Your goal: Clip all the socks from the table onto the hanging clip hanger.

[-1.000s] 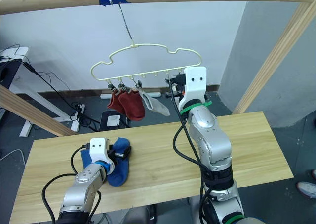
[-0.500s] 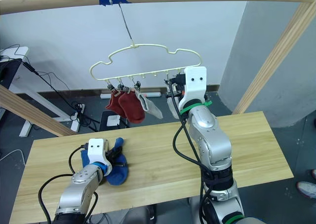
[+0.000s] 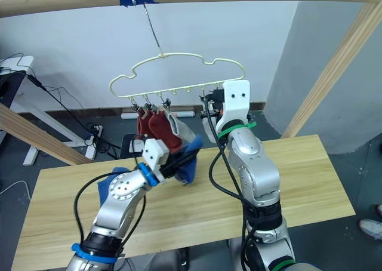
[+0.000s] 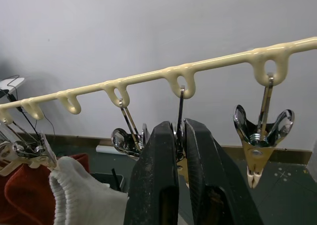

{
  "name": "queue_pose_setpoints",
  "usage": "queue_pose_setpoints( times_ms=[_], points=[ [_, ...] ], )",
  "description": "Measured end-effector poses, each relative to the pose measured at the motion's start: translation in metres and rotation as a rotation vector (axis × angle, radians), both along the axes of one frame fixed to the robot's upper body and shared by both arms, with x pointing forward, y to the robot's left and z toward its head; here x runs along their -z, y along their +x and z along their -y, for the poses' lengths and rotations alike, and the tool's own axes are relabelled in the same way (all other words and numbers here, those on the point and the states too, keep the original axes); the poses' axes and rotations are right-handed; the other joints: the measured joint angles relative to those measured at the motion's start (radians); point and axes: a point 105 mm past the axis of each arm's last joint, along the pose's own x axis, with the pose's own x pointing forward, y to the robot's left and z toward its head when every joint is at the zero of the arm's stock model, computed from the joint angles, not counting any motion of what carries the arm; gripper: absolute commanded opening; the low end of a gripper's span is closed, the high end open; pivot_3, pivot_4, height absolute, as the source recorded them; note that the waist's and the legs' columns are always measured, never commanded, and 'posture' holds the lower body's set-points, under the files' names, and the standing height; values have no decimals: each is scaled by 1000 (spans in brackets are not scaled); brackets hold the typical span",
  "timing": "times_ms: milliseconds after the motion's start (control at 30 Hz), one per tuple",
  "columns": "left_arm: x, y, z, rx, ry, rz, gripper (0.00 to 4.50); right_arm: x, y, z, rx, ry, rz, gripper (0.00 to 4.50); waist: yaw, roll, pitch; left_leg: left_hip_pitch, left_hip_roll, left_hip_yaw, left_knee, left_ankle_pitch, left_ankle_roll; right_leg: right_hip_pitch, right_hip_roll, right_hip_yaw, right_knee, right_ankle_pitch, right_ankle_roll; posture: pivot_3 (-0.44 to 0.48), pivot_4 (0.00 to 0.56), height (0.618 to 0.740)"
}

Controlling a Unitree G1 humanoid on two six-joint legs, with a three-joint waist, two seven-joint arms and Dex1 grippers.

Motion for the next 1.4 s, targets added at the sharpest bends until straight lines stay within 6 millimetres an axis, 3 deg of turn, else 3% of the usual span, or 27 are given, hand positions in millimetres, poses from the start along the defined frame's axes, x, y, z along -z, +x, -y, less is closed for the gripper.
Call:
queue_pose_setpoints(
  times_ms=[267,400,700,1000,1400],
  points=[
    [-17,26,30,-46,-41,88,12,-6,0,0,0,0,17,0,-7,0,0,0,0,0,1,0,0,0,1,1,1,0,2,-262,277,740],
    [-9,37,29,-97,-27,83,12,-6,0,0,1,0,18,0,-18,0,0,0,0,0,0,0,0,0,1,0,1,0,1,-275,274,740],
    [-11,54,29,-158,-10,118,12,-7,0,-1,-2,-1,20,0,-27,0,0,-1,0,0,1,0,0,0,1,0,1,0,1,-279,278,740],
    [-23,60,24,-195,-24,179,12,-4,0,-2,-7,-10,4,0,-28,0,0,-1,0,0,1,0,0,0,1,0,1,0,1,-281,281,740],
    [-21,64,24,-214,-15,170,12,-2,-1,-3,-12,-17,-10,0,-28,0,0,0,0,0,1,0,0,0,1,0,1,0,1,-280,282,740]
  ],
)
